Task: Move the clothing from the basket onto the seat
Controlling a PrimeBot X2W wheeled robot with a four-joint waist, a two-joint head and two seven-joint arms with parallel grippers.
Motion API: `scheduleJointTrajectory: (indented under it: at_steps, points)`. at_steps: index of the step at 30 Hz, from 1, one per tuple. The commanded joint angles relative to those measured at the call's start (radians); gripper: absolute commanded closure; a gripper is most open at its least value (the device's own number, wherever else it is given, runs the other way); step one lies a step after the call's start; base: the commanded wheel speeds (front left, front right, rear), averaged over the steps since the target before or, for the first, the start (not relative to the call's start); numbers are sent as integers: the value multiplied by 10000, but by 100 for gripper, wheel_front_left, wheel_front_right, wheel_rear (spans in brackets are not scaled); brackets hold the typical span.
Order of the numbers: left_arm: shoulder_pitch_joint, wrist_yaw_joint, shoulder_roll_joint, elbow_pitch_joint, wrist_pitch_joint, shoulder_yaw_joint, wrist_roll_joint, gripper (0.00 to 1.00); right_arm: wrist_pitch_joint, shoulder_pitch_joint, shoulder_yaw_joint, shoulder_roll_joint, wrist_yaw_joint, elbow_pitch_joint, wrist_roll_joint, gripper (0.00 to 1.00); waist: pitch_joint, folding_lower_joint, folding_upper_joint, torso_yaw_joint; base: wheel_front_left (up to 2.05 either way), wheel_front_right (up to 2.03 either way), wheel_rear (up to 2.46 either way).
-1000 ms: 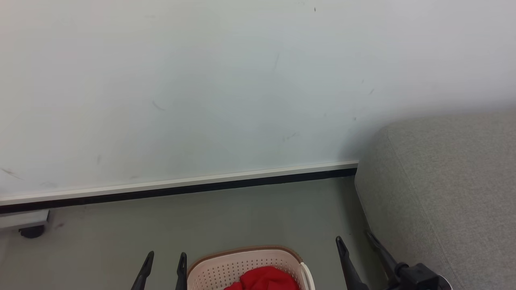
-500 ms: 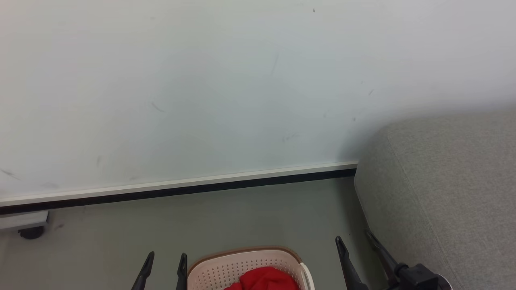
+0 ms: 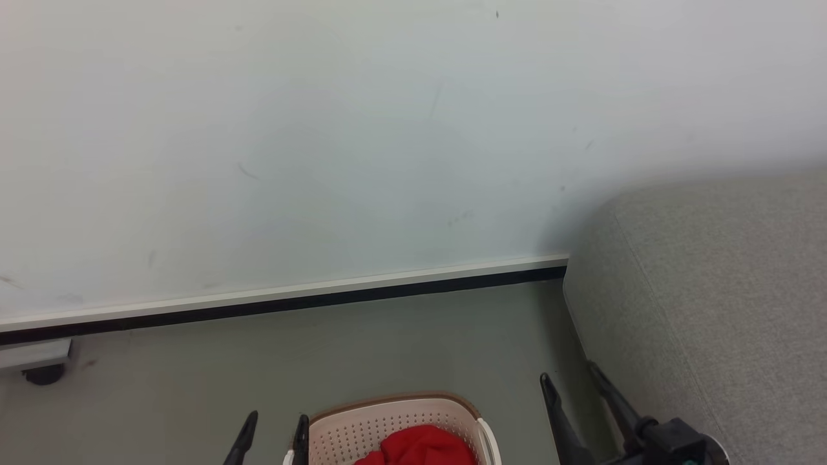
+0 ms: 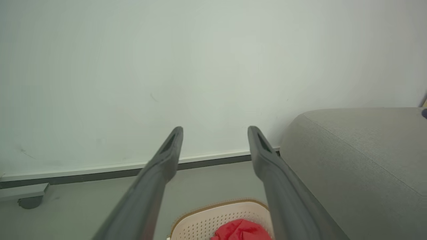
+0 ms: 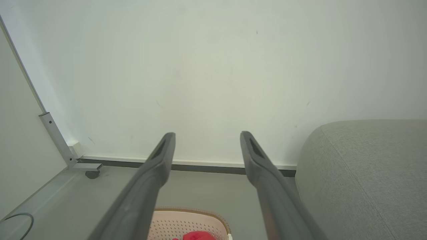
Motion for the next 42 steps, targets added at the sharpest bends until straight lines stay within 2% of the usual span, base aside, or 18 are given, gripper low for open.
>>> scheduleJointTrajectory:
  at_steps: [1,10,17,32,40,42]
  points:
    - [87,-89,28,40,-52,-24,-141,0,-44,-148,-8,-56,7,-36,29,0,58,0,0,-46,0,0,0]
    - [-775,-1004,25,1407,-39,-549,-390,0,-43,-620,-124,-271,7,-460,144,0,875,0,0,-341,0,0,0]
    - [-2090,-1414,25,2491,-39,-1269,-406,0,-40,-1522,-365,-324,7,-940,192,0,2391,0,0,-729,0,0,0]
    - [-5092,-1796,60,4740,-39,-2059,248,0,-23,-3569,-469,-152,7,-2231,126,0,5599,0,0,-1444,0,0,0]
    - [-6754,-1887,464,6242,-38,-2664,354,0,-24,-4481,-466,97,8,-2751,131,0,7355,0,0,-2063,0,0,0]
    - [-6914,-1882,499,6407,-38,-2792,333,0,-23,-4528,-498,134,8,-2789,133,0,7498,0,0,-2117,0,0,0]
